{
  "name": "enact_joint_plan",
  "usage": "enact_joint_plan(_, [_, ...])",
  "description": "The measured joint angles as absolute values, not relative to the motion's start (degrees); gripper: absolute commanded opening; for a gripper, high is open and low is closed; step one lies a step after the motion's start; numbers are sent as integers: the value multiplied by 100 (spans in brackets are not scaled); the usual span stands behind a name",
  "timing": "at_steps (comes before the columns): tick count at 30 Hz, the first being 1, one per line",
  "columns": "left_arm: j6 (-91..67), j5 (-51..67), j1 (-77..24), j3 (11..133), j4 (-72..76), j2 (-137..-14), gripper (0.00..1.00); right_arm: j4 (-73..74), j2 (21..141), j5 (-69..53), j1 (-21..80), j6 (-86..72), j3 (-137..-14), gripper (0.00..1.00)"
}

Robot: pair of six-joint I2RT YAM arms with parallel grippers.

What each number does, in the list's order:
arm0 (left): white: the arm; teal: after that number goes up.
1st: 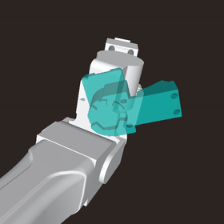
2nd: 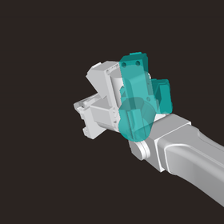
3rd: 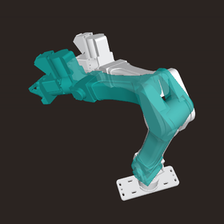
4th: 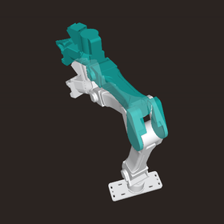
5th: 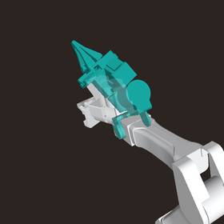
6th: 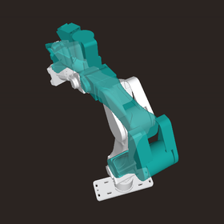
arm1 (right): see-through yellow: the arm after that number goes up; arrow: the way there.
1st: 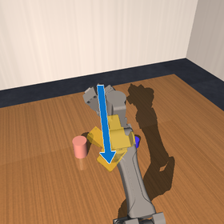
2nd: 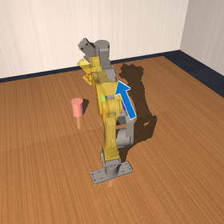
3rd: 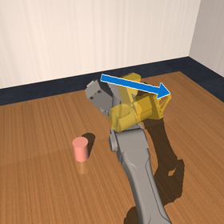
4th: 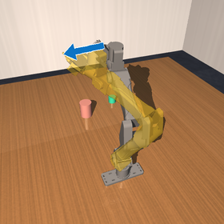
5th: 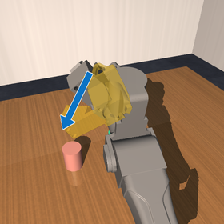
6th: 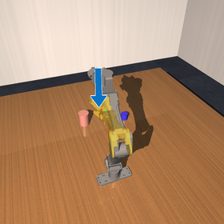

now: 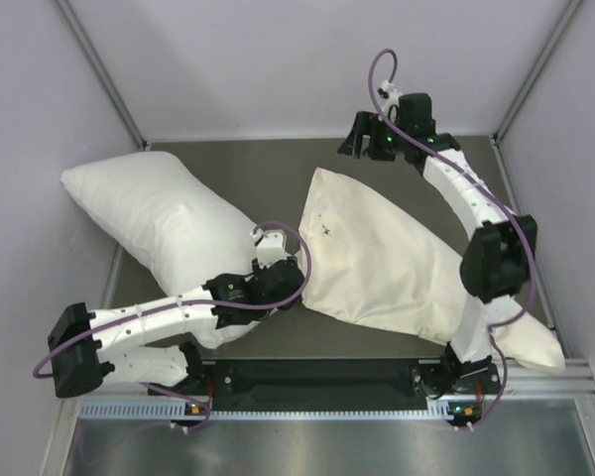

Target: Put the pillow into the pillowcase

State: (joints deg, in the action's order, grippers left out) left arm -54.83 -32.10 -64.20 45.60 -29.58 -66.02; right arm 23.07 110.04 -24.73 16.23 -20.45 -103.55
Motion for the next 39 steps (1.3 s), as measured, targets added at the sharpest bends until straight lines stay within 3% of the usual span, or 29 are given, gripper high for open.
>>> enact_joint_plan(6, [-5288,-3699,-6410,5507,-4093,-6558,55,2381,8569,-1887,1651,-1970,-7806,84])
enact_joint_plan(9, [-5190,-4010,-6405,5994,-4718,-6482,61,2252,7649,-1601,2126,-2023,-6748,85])
enact_joint_plan(10, [-5162,-4130,-6403,6176,-4958,-6473,68,2220,7511,-1568,2305,-2058,-6521,85])
enact_joint_plan(18, [-4322,-4456,-6095,7717,-6230,-7150,98,2058,7448,-1033,3717,-2534,-5402,87])
enact_joint_plan(23, [-3511,-4167,-5638,7839,-6344,-8086,99,1883,7358,-609,3776,-2777,-5227,90])
enact_joint_plan(24, [-3310,-4029,-5502,7791,-6274,-8246,97,1881,7297,-504,3774,-2814,-5155,90])
enact_joint_plan(27, [-2886,-3726,-5111,7577,-6101,-8584,78,1949,7041,-191,3721,-2921,-4947,90])
enact_joint_plan(28, [-2810,-3680,-5006,7507,-6073,-8696,62,2012,6932,-97,3664,-2967,-4893,89])
enact_joint_plan(30, [-2703,-3632,-4831,7363,-5988,-8890,46,2084,6657,38,3422,-3037,-4742,86])
enact_joint_plan(33, [-2558,-3437,-4532,7032,-5806,-8934,0,2196,6163,211,2733,-3131,-4447,85])
enact_joint_plan(39, [-2386,-2650,-3179,6864,-5596,-8460,0,2366,5658,222,1796,-3170,-4169,85])
